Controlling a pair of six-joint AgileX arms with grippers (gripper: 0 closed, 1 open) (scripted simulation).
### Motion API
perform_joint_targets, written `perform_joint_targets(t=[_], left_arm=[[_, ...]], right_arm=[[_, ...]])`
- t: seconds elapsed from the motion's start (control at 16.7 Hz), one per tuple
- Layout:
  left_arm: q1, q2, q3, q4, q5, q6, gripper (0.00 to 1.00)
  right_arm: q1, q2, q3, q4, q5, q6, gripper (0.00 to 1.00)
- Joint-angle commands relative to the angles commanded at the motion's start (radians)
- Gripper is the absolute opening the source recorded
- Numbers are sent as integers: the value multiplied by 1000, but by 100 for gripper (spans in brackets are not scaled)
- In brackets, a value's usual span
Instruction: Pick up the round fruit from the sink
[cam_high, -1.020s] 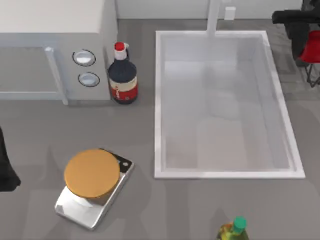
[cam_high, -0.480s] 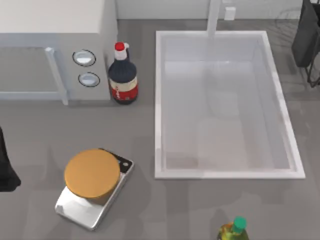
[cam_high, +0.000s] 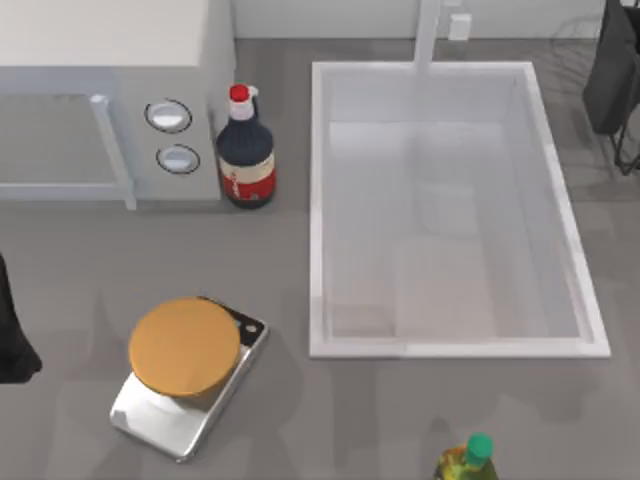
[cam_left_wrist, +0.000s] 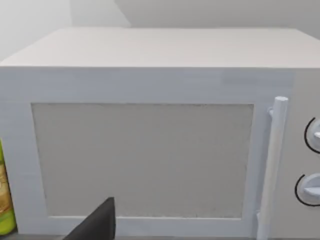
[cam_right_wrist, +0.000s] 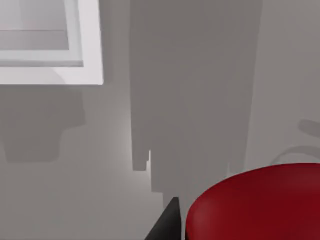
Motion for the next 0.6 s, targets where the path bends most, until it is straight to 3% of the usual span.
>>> perform_joint_targets(t=[0.6], left_arm=[[0, 0, 0, 0, 0, 0, 100]], right_arm=[[0, 69, -328, 409, 0, 3, 0]])
